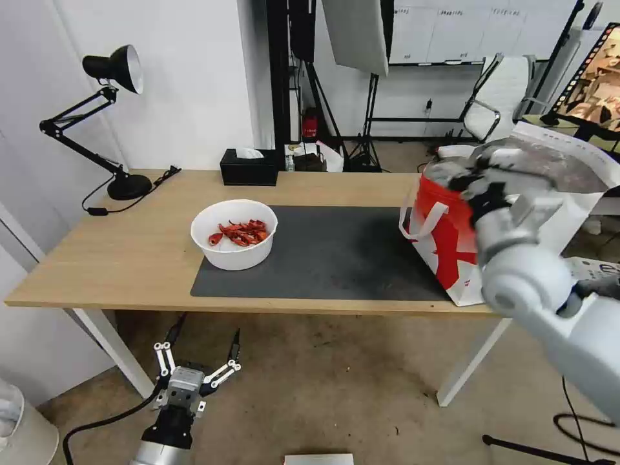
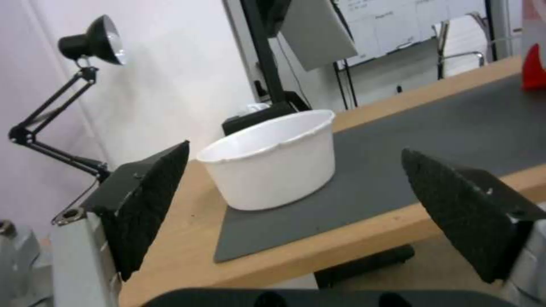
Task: Pick up the trash from the table and place it into the takeout bag.
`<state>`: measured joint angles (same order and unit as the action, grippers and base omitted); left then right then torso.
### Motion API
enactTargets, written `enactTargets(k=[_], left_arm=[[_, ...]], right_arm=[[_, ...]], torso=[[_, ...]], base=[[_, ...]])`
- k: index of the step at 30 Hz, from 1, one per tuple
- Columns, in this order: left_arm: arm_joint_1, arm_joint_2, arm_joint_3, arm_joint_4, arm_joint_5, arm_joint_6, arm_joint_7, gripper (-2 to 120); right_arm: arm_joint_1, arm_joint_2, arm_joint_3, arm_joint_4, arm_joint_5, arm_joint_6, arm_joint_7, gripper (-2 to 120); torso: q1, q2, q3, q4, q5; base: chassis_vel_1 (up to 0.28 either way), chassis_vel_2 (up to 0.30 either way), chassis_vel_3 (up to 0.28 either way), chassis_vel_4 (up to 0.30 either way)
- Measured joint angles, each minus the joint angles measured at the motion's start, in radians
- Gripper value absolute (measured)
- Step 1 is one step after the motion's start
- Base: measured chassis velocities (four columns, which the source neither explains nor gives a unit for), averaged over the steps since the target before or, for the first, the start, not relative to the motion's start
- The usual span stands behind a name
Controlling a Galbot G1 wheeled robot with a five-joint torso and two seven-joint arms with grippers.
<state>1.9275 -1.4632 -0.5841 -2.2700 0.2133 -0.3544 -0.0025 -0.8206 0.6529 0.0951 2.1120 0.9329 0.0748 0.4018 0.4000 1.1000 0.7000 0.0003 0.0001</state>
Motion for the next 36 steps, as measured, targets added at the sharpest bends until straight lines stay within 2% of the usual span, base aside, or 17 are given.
enactTargets(k=[1,2,3,6,7,10,14,16,22,26,29,36], left_arm=[[-0.001,-0.002,0.0,-0.003,-0.002,0.0,0.0,100],[-0.001,-0.002,0.0,-0.003,-0.002,0.0,0.0,100],[-0.003,-0.001,-0.001,-0.003,-0.003,0.0,0.0,100],[-0.007,0.007,0.0,0.009,-0.006,0.0,-0.001,100],[-0.007,0.007,0.0,0.009,-0.006,0.0,-0.001,100],[-0.017,0.014,0.002,0.026,-0.012,0.0,-0.001,100],[-0.025,0.014,0.005,0.031,-0.015,-0.001,-0.001,100],[-0.031,0.014,0.008,0.039,-0.017,-0.001,-0.001,100],[-0.037,0.019,0.012,0.052,-0.02,-0.001,-0.001,100],[-0.046,0.024,0.014,0.064,-0.024,-0.001,-0.001,100],[-0.051,0.028,0.016,0.071,-0.03,0.0,-0.001,100],[-0.054,0.03,0.015,0.073,-0.037,0.001,-0.001,100]], right_arm=[[-0.068,0.012,0.032,0.017,-0.001,0.05,-0.088,100],[-0.068,0.012,0.032,0.017,-0.001,0.05,-0.088,100],[-0.115,0.02,0.052,0.027,-0.01,0.074,-0.132,100],[-0.316,0.055,0.126,0.047,-0.084,0.149,-0.246,100],[-0.316,0.055,0.126,0.047,-0.084,0.149,-0.246,100],[-0.523,0.105,0.187,0.059,-0.191,0.199,-0.294,100],[-0.64,0.148,0.215,0.058,-0.266,0.238,-0.302,100],[-0.754,0.192,0.238,0.042,-0.334,0.28,-0.303,100],[-0.832,0.228,0.252,0.014,-0.396,0.319,-0.296,100],[-0.877,0.258,0.263,-0.014,-0.469,0.328,-0.247,100],[-0.884,0.271,0.27,-0.02,-0.498,0.249,-0.175,100],[-0.865,0.266,0.248,-0.009,-0.463,0.167,-0.134,100]], torso=[[0.0,0.0,0.0,0.0,-0.0001],[0.0,0.0,0.0,0.0,-0.0001],[0.0,0.0,0.0,-0.0001,-0.0003],[0.0,0.0,0.0,-0.0003,-0.0001],[0.0,0.0,0.0,-0.0003,-0.0001],[0.0,0.0,0.0,-0.0004,-0.0001],[0.0,0.0,0.0,-0.0001,-0.0003],[0.0,0.0,0.0,-0.0009,0.0],[0.0,0.0,0.0,-0.0006,-0.0001],[0.0,0.0,0.0,-0.0003,-0.0003],[0.0,0.0,0.0,-0.0003,-0.0002],[0.0,0.0,0.0,-0.0001,-0.0002]], base=[[0.0,0.0,0.0,0.0],[0.0,0.0,0.0,0.0],[0.0,0.0,0.0,0.0],[0.0,0.0,0.0,0.0],[0.0,0.0,0.0,0.0],[0.0,0.0,0.0,0.0],[0.0,0.0,0.0,0.0],[0.0,0.0,0.0,0.0],[0.0,0.0,0.0,0.0],[0.0,0.0,0.0,0.0],[0.0,0.0,0.0,0.0],[0.0,0.0,0.0,0.0]])
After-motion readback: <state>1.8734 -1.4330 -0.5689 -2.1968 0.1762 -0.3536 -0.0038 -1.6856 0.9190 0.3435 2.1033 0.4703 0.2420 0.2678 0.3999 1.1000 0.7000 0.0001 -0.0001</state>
